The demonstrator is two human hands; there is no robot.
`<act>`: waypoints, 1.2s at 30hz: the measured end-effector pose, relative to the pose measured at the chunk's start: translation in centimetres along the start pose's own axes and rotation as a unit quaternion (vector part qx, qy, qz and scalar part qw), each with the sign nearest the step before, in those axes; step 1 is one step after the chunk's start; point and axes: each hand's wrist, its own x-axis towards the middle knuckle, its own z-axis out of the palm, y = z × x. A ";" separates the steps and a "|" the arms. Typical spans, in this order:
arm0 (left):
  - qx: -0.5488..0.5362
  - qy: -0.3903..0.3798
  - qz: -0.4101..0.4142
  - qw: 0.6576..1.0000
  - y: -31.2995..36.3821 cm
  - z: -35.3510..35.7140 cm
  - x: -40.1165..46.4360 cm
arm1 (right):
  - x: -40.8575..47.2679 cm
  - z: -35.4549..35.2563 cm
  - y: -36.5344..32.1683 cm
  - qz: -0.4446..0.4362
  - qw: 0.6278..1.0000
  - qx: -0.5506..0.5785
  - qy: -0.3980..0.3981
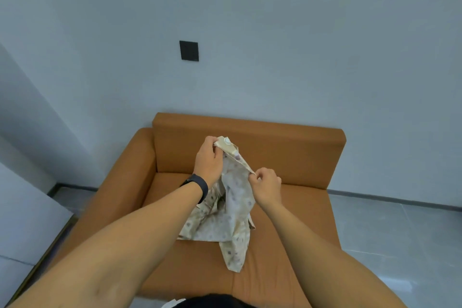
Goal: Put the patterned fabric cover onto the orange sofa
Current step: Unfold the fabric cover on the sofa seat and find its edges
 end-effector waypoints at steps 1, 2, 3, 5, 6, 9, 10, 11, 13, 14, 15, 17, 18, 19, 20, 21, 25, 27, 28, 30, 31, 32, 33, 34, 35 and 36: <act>-0.018 0.003 -0.022 1.000 -0.7 -0.8 -0.1 | -0.3 0.3 -0.8 0.005 0.998 0.058 -0.008; -0.035 -0.006 -0.052 0.998 -1.7 -1.5 -0.3 | -0.6 0.8 -1.6 0.018 0.993 0.117 -0.016; -0.046 -0.023 -0.083 0.995 -3.1 -2.1 -0.5 | -1.0 1.2 -2.2 0.027 0.987 0.157 -0.022; -0.051 -0.058 -0.149 0.986 -6.1 -3.2 -1.1 | -1.6 2.9 -2.7 0.040 0.981 0.188 -0.016; -0.055 -0.075 -0.185 0.978 -7.7 -3.7 -1.6 | -2.0 3.8 -2.6 0.048 0.979 0.198 -0.009; -0.067 -0.129 -0.237 0.961 -10.7 -4.7 -3.5 | -2.8 6.5 -2.1 0.075 0.975 0.209 0.008; -0.045 -0.147 -0.221 0.963 -10.9 -5.1 -4.2 | -3.0 6.9 -2.0 0.078 0.976 0.205 0.008; -0.023 -0.168 -0.199 0.965 -11.4 -5.2 -4.7 | -3.2 7.4 -1.9 0.076 0.978 0.193 0.005; 0.025 -0.199 -0.152 0.968 -12.7 -5.4 -5.4 | -3.5 8.1 -1.7 0.059 0.987 0.152 -0.011; 0.054 -0.208 -0.127 0.968 -13.5 -5.4 -5.8 | -3.9 8.3 -1.4 0.043 0.992 0.119 -0.028; 0.091 -0.209 -0.093 0.969 -14.1 -5.4 -6.0 | -4.2 8.2 -1.2 0.021 0.995 0.079 -0.049; 0.184 -0.208 -0.024 0.960 -15.4 -5.3 -6.7 | -4.8 8.5 0.1 -0.014 0.996 -0.004 -0.086; 0.210 -0.201 0.010 0.957 -15.8 -5.4 -7.1 | -5.3 8.7 0.6 -0.026 0.993 -0.049 -0.105; 0.218 -0.188 0.040 0.957 -16.1 -5.3 -7.5 | -5.7 9.0 1.7 -0.019 0.987 -0.094 -0.125; 0.214 -0.168 0.062 0.960 -16.1 -5.3 -7.9 | -6.1 9.2 2.7 -0.002 0.982 -0.123 -0.146; 0.202 -0.153 0.086 0.964 -16.0 -5.2 -8.3 | -6.4 9.4 3.8 0.020 0.977 -0.129 -0.167; 0.131 -0.172 0.096 0.972 -14.4 -4.4 -9.5 | -6.8 9.4 6.7 0.060 0.967 -0.031 -0.247; 0.092 -0.177 0.022 0.980 -13.6 -3.8 -9.8 | -6.9 9.1 7.1 0.038 0.960 -0.044 -0.272; 0.081 -0.174 -0.017 0.981 -13.3 -3.3 -9.9 | -6.8 8.7 7.5 0.029 0.958 -0.049 -0.280; 0.068 -0.162 -0.045 0.983 -12.9 -3.2 -10.0 | -6.7 8.3 7.8 0.011 0.958 -0.074 -0.276; 0.065 -0.163 -0.035 0.984 -12.5 -3.2 -9.9 | -6.4 8.0 8.5 0.001 0.960 -0.100 -0.261; 0.071 -0.166 -0.019 0.983 -11.9 -2.8 -10.0 | -6.0 7.5 9.7 -0.012 0.962 -0.133 -0.240; 0.075 -0.165 -0.007 0.984 -11.3 -2.5 -10.1 | -5.7 7.0 10.9 -0.018 0.963 -0.166 -0.211; 0.070 -0.154 -0.005 0.986 -10.8 -2.4 -10.0 | -5.5 6.8 11.9 -0.006 0.966 -0.184 -0.180; 0.060 -0.133 -0.015 0.989 -10.5 -2.1 -10.0 | -5.3 6.3 12.8 0.016 0.968 -0.192 -0.159; 0.050 -0.111 -0.029 0.992 -10.3 -1.9 -9.9 | -5.1 5.8 13.8 0.036 0.971 -0.188 -0.142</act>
